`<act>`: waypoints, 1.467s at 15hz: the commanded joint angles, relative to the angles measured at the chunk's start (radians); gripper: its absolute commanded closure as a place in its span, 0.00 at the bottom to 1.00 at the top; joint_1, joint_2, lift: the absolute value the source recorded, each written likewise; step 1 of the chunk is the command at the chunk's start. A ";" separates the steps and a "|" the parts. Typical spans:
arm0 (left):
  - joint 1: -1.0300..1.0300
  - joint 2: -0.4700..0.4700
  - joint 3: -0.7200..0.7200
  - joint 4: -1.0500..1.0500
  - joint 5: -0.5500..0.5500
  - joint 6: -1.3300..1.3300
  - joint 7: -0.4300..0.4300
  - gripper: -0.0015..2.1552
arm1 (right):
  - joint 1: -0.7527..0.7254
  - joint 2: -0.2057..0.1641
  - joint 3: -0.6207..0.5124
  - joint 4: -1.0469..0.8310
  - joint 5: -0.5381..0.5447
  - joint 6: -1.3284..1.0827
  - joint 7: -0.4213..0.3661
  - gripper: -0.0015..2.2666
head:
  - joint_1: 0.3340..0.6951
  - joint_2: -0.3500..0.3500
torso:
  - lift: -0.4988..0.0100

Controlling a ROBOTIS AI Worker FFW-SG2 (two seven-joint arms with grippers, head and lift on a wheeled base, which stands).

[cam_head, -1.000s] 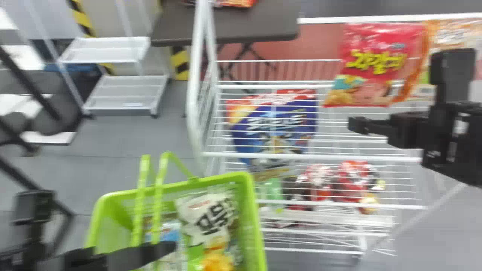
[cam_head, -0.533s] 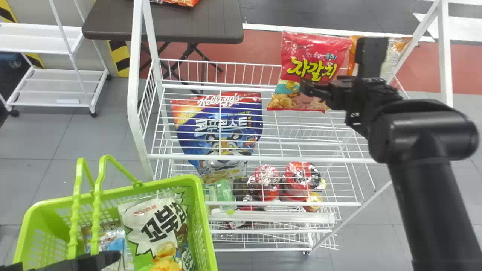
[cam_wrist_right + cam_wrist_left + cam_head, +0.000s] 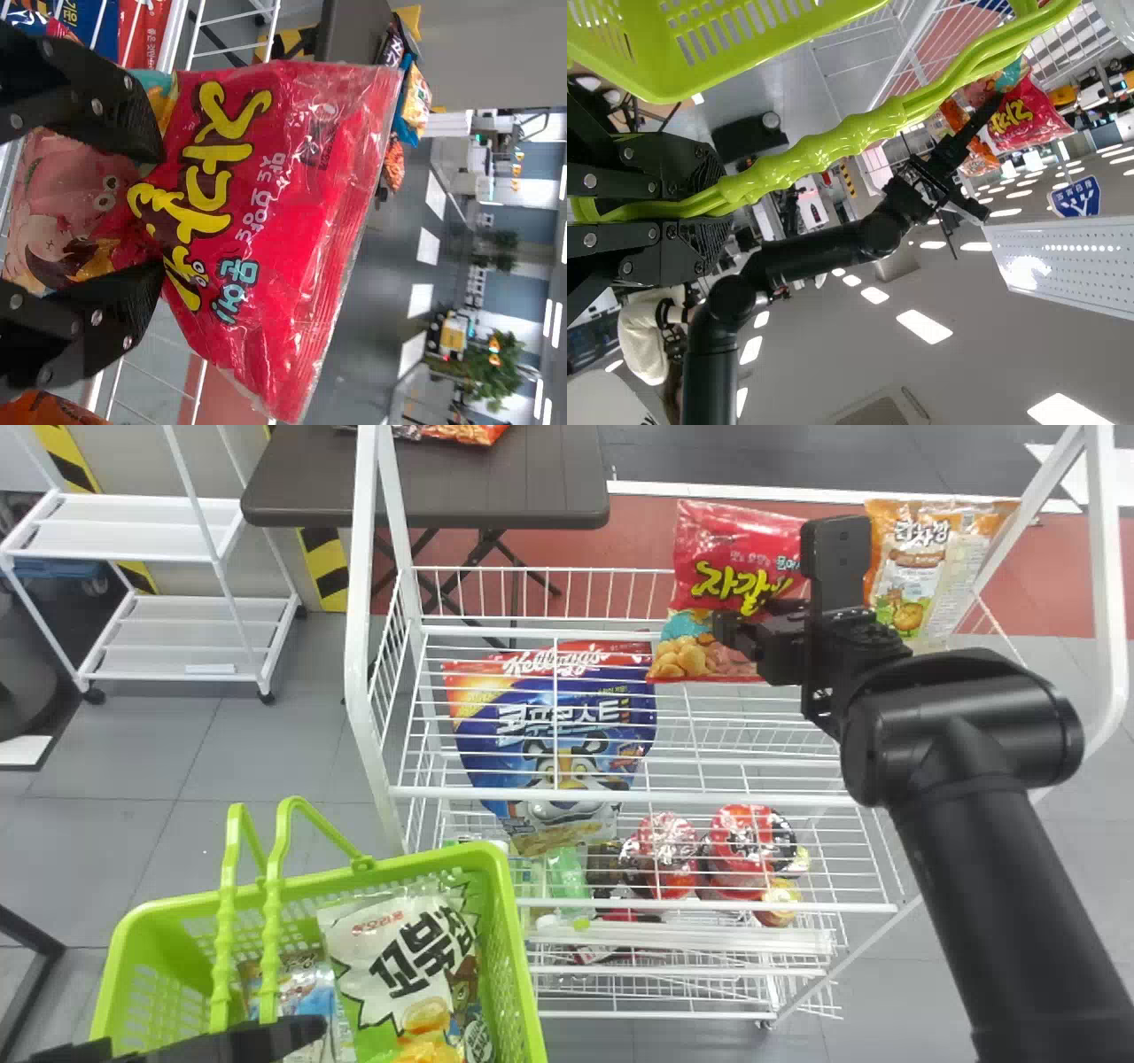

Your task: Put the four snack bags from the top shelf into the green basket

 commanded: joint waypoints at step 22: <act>0.005 -0.032 -0.008 -0.029 0.012 -0.009 -0.010 1.00 | 0.243 0.044 0.423 -0.897 -0.457 1.002 -0.074 0.99 | 1.00 1.00 | 0.98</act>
